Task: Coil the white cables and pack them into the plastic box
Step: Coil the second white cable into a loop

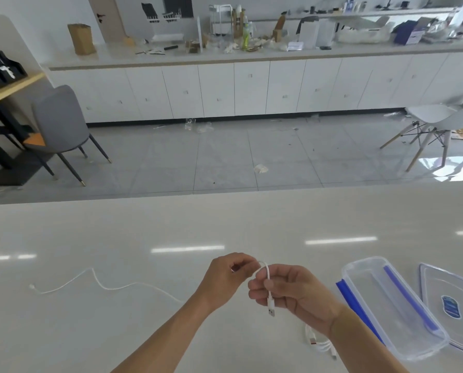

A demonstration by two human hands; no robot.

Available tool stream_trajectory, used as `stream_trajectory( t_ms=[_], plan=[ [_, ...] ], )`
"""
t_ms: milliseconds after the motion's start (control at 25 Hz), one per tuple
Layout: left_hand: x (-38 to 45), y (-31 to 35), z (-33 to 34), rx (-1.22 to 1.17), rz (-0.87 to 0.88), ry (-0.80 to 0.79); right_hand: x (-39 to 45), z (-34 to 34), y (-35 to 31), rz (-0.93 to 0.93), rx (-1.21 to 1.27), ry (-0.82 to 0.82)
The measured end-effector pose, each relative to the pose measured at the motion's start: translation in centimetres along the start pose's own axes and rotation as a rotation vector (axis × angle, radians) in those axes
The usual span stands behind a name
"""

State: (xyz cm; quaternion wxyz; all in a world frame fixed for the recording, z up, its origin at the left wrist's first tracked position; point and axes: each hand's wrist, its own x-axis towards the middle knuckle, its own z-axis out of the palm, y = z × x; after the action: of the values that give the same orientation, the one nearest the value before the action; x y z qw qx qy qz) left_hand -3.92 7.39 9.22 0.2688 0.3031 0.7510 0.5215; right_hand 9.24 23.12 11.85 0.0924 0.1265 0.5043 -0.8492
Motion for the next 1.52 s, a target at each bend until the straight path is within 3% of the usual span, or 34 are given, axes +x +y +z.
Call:
stream_trajectory(
  t_ms=[200, 320, 480, 600, 720, 840, 920, 1040, 1160, 1360, 1520],
  plan=[
    [-0.2, 0.2, -1.1, -0.135, -0.081, -0.129, 2.0, 2.5, -0.1, -0.065, 0.123, -0.068],
    [-1.3, -0.8, -0.7, 0.072, -0.101, -0.116, 2.9, 3.3, 0.0, -0.216, 0.249, 0.04],
    [-3.2, -0.7, 0.5, 0.364, 0.012, -0.184, 3.2, 2.7, 0.7, -0.356, 0.233, 0.248],
    [-3.6, 0.5, 0.8, 0.611, 0.12, -0.161, 2.8, 2.2, 1.2, -0.389, 0.015, 0.35],
    [-4.1, 2.1, -0.3, 0.693, 0.154, -0.142, 2.3, 2.1, 1.2, -0.302, -0.355, 0.36],
    [-4.2, 4.2, -2.6, 0.721, 0.205, -0.129, 1.5, 1.9, 1.1, -0.212, -0.671, 0.137],
    [-4.1, 5.6, -4.2, 0.735, 0.232, -0.149, 0.8, 2.1, 0.4, -0.152, -0.749, 0.004],
    [-4.1, 7.0, -5.9, 0.68, 0.237, -0.173, -0.1, 2.5, -0.3, -0.04, -0.633, -0.089],
    [-3.9, 7.4, -6.7, 0.457, 0.184, -0.195, -0.8, 2.7, -0.3, -0.004, -0.541, -0.144],
    [-3.7, 5.7, -5.4, 0.01, 0.085, -0.058, -1.7, 3.1, -0.3, -0.071, -0.243, -0.238],
    [-4.8, 3.9, -1.3, -0.139, 0.002, -0.061, -1.3, 3.8, -0.5, -0.209, 0.053, -0.144]
  ],
)
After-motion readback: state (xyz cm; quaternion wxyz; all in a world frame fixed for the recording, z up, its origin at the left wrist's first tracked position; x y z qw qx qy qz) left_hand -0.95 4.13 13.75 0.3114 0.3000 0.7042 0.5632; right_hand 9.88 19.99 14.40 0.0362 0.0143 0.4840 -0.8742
